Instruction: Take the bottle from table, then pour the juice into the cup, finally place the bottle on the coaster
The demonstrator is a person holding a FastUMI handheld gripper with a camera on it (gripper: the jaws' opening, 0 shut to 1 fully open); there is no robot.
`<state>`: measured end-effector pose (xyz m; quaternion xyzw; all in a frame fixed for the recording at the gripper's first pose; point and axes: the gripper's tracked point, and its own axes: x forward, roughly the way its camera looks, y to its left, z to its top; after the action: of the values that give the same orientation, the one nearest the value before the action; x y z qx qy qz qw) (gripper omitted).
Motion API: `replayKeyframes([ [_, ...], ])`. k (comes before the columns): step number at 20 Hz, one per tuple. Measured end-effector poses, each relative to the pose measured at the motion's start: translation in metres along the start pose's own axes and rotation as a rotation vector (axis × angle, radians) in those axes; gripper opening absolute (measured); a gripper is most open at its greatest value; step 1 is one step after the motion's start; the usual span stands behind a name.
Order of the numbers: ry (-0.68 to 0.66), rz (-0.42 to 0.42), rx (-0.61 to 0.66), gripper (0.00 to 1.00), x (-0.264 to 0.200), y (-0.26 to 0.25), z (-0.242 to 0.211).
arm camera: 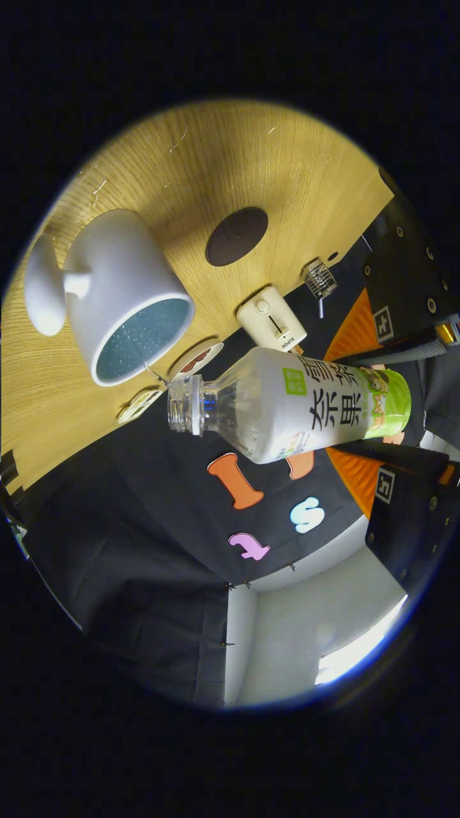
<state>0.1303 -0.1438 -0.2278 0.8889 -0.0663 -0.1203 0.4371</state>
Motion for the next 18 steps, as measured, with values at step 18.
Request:
replayKeyframes([
  [18, -0.002, 0.061, 0.082, 0.56, 0.002, 0.014, -0.001],
])
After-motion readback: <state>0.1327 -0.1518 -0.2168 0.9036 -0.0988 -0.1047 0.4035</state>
